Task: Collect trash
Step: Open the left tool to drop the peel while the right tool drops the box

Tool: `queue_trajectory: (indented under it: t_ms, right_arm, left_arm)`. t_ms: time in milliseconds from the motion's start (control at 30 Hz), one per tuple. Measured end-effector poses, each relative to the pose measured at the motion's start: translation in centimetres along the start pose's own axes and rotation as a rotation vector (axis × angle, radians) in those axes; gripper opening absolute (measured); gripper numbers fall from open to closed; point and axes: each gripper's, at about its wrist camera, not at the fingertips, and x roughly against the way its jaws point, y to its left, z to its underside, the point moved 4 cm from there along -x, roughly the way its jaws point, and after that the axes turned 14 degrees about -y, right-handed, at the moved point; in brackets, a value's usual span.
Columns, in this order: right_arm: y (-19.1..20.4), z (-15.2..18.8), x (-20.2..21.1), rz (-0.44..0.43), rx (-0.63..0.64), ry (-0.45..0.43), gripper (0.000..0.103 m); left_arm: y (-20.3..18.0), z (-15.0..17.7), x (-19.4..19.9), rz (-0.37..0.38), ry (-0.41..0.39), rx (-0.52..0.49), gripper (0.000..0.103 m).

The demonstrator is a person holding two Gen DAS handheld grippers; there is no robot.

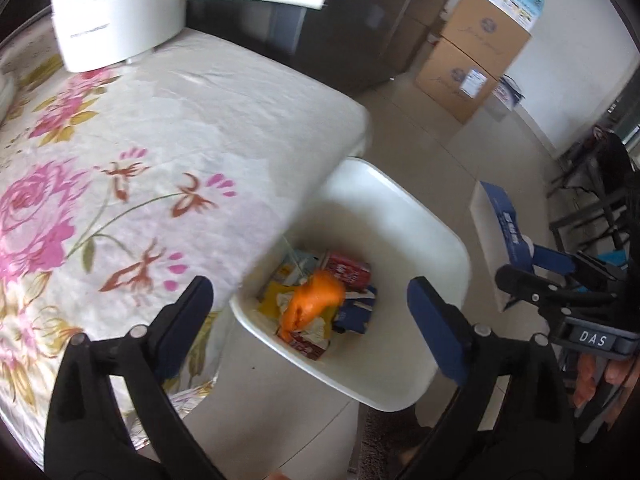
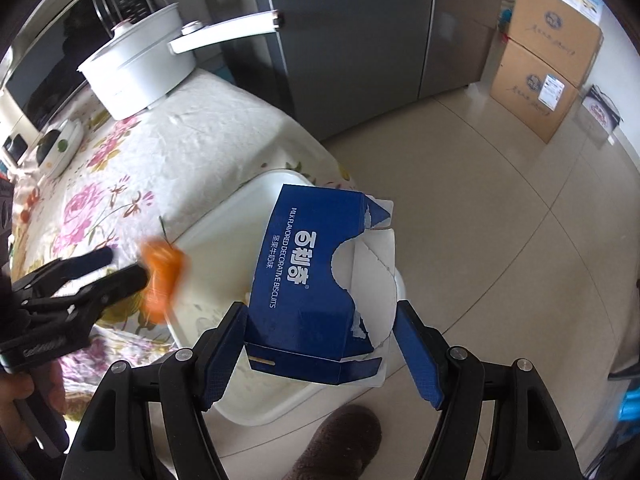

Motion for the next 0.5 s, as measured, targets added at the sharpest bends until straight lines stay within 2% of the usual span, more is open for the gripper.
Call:
queue_trajectory:
  t_ms: [300,400,500]
  right_arm:
    - [1.0,0.1,-0.1,-0.006,0.001,-0.005,0.076]
    - [1.9,-0.3,0.2,-0.056,-0.010,-0.031,0.079]
    - [2.3,-0.5,0.6,-0.044,-0.021,-0.037,0.085]
  left_arm:
    - [2.5,1.0,3.5,-0.095,-0.004,-0.041,0.099]
    - [3.4,1.5,4.9,-0.118,-0.012,-0.038,0.101]
    - [3.7,1.7,5.9,-0.133,-0.022,-0.038,0.102]
